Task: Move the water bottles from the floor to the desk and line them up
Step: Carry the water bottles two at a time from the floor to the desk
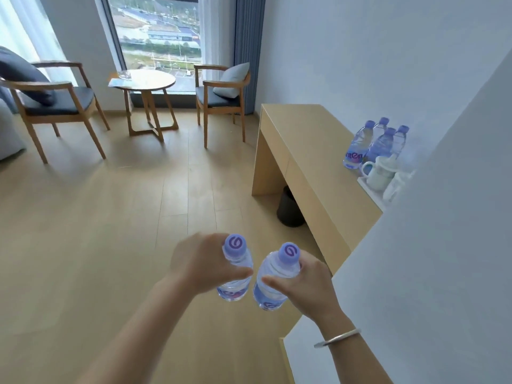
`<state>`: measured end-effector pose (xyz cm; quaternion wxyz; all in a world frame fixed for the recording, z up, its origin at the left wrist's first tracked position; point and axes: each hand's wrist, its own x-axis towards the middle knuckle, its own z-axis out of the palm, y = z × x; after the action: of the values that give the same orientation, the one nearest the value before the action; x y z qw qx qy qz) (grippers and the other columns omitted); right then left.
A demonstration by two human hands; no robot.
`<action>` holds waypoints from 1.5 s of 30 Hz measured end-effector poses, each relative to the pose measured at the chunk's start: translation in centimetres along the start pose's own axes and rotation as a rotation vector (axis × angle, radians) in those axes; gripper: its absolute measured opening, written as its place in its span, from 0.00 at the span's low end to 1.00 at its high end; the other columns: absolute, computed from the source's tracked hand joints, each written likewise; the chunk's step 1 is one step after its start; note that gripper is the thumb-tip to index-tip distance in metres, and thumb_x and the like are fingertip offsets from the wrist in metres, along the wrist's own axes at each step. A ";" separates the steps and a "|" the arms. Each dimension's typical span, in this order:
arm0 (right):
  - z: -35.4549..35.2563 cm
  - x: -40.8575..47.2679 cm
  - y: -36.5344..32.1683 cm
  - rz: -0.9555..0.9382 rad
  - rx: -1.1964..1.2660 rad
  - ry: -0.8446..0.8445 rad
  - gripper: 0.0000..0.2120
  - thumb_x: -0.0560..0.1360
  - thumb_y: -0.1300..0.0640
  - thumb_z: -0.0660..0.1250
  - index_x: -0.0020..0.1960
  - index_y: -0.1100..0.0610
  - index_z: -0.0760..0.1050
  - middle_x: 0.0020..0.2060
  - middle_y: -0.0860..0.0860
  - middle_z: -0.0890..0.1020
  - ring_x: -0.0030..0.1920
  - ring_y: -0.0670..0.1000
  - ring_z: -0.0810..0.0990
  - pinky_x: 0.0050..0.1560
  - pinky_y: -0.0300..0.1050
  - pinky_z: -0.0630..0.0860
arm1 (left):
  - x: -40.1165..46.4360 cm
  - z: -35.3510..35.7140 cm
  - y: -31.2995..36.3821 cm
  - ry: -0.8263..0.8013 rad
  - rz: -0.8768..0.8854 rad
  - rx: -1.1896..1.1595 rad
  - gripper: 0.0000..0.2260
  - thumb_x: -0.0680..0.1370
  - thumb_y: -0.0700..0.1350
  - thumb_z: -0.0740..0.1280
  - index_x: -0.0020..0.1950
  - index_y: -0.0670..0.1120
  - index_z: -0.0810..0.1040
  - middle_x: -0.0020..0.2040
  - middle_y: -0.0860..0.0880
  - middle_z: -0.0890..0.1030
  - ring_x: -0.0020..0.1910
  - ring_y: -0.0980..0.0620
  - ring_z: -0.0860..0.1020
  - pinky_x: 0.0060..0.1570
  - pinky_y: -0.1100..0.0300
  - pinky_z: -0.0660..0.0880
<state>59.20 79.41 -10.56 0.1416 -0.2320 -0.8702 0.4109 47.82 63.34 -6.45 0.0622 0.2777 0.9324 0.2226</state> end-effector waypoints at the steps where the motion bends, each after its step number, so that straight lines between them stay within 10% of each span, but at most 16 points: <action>1: 0.2 1.6 -0.1 0.015 -0.006 0.022 0.18 0.60 0.45 0.77 0.45 0.53 0.78 0.36 0.47 0.80 0.39 0.49 0.79 0.42 0.49 0.79 | 2.0 -0.3 -0.1 0.005 0.033 0.011 0.19 0.59 0.64 0.68 0.38 0.50 0.76 0.31 0.53 0.77 0.30 0.55 0.70 0.32 0.63 0.70; 8: -0.7 11.4 -0.1 0.140 0.012 0.152 0.12 0.61 0.49 0.78 0.38 0.46 0.75 0.31 0.43 0.79 0.36 0.41 0.78 0.34 0.30 0.71 | 14.2 -0.2 0.4 -0.044 0.136 0.006 0.18 0.61 0.64 0.71 0.39 0.51 0.77 0.32 0.54 0.78 0.32 0.55 0.73 0.32 0.66 0.67; 14: -2.4 21.0 2.0 0.274 0.091 0.238 0.10 0.60 0.51 0.77 0.38 0.47 0.77 0.33 0.45 0.81 0.38 0.46 0.80 0.42 0.46 0.77 | 25.0 1.8 2.8 -0.127 0.210 -0.016 0.17 0.62 0.63 0.71 0.35 0.51 0.74 0.30 0.53 0.75 0.31 0.55 0.70 0.32 0.63 0.67; 45: -13.7 51.3 14.5 0.901 0.193 0.853 0.14 0.59 0.52 0.78 0.41 0.47 0.77 0.36 0.44 0.82 0.40 0.44 0.80 0.46 0.47 0.79 | 70.5 15.1 29.0 -0.515 0.712 -0.009 0.15 0.64 0.60 0.70 0.36 0.49 0.74 0.30 0.54 0.73 0.30 0.54 0.71 0.29 0.64 0.66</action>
<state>25.60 123.06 -10.55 0.3096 -0.7057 -0.5130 0.3782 6.61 129.20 -6.30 0.2135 0.6280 0.7315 0.1578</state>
